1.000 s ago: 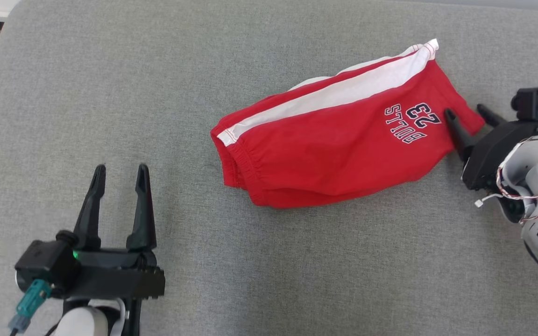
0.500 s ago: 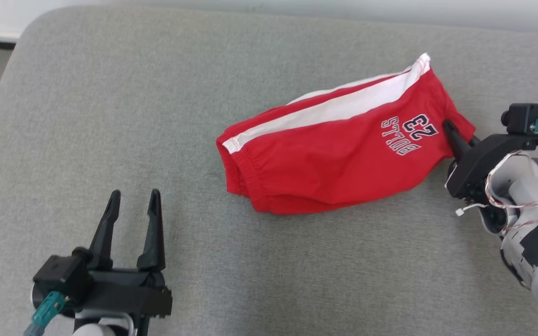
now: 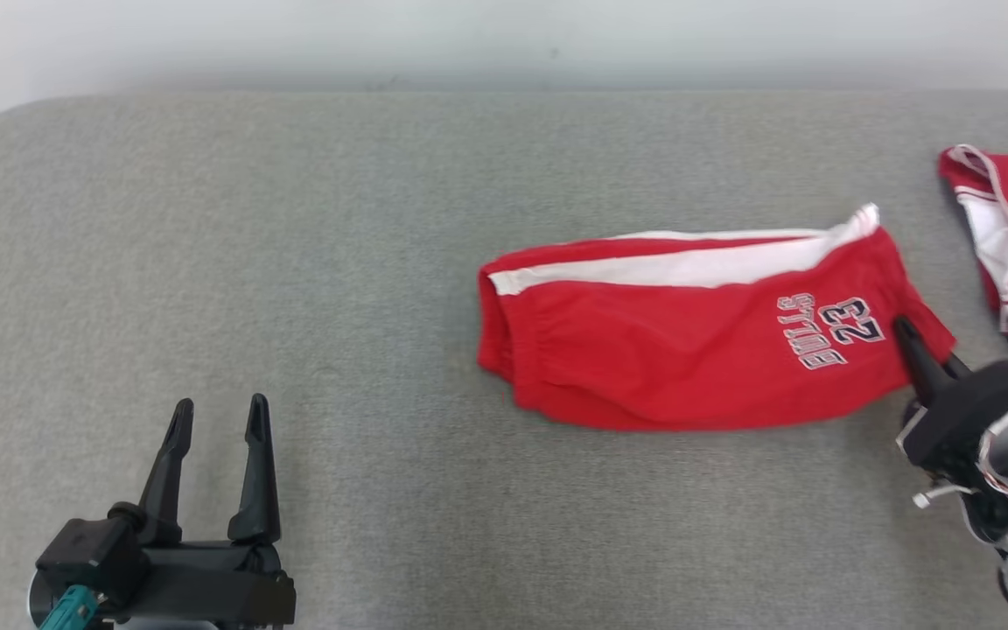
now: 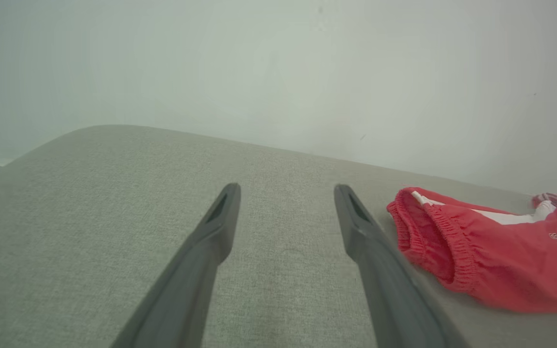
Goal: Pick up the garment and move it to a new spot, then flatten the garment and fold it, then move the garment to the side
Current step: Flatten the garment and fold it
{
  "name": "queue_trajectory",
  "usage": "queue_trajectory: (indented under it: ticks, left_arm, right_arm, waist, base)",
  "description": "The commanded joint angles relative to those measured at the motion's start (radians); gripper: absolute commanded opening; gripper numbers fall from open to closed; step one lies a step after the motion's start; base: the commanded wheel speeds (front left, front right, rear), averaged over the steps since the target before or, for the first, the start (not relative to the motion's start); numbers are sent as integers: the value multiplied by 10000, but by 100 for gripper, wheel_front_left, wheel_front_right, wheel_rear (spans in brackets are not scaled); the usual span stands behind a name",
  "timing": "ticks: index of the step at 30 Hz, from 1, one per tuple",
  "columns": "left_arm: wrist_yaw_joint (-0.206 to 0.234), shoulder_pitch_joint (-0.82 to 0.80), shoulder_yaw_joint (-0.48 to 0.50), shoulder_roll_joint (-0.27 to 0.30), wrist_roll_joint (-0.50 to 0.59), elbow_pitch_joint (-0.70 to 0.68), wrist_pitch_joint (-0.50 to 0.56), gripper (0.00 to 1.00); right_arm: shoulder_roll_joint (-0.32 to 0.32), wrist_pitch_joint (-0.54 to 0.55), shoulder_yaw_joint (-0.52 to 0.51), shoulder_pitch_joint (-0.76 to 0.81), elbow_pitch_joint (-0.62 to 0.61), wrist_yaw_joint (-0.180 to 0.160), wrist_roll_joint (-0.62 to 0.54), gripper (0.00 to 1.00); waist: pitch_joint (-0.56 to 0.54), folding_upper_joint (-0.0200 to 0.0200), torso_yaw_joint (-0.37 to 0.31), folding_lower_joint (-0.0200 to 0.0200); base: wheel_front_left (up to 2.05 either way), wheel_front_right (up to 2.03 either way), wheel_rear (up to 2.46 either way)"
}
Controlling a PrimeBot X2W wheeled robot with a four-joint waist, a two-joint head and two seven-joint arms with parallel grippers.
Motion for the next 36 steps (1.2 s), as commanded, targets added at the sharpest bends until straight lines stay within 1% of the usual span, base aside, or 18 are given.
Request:
queue_trajectory:
  ticks: [1, 4, 7, 14, 20, 27, 29, 32, 36]
  left_arm:
    - [31, 81, 38, 12, 41, -46, -2, 100]
    - [49, 67, -30, 6, 73, -109, -2, 100]
    - [33, 67, -58, 11, 156, -128, -2, 100]
    - [32, 78, -25, 9, 267, -99, -2, 100]
    - [56, 249, 21, 9, 280, -109, -2, 100]
    - [144, 378, -43, 8, 193, -139, -2, 100]
    - [152, 377, -105, 8, 135, -124, -1, 100]
    - [157, 322, -146, 7, 50, -88, -1, 100]
    - [192, 259, -205, 8, -92, -66, -2, 100]
  right_arm:
    - [-156, -83, -65, 208, -63, -29, 92, 0]
    - [-414, -214, -231, 499, -92, -29, 242, 0]
    - [-500, -364, -301, 599, -41, -29, 152, 0]
    - [-122, -527, -295, 359, -52, -29, -57, 0]
    - [165, -703, -225, 137, -538, -29, -500, 0]
    - [633, -776, -71, 127, -1594, -29, -1186, 0]
    - [897, -795, 25, 256, -1974, -29, -1587, 0]
    - [1202, -794, 31, 393, -2272, -29, -1817, 0]
    - [1767, -709, -79, 530, -2453, -29, -2051, 0]
  waist:
    - [-169, 0, -260, 1]
    - [-165, 0, -339, 1]
    - [-175, 0, -385, 1]
    - [-228, 0, -428, 1]
    - [-410, 0, -409, 1]
    - [-536, 0, -271, 1]
    - [-563, 0, -138, 1]
    - [-547, 0, 38, 1]
    - [-468, 0, 287, 1]
  base:
    - [0, 0, 0]
    - [0, 0, 0]
    - [0, 0, 0]
    - [0, 0, 0]
    - [0, 0, 0]
    - [0, 0, 0]
    - [0, 0, 0]
    - [0, 0, 0]
    - [0, 0, 0]
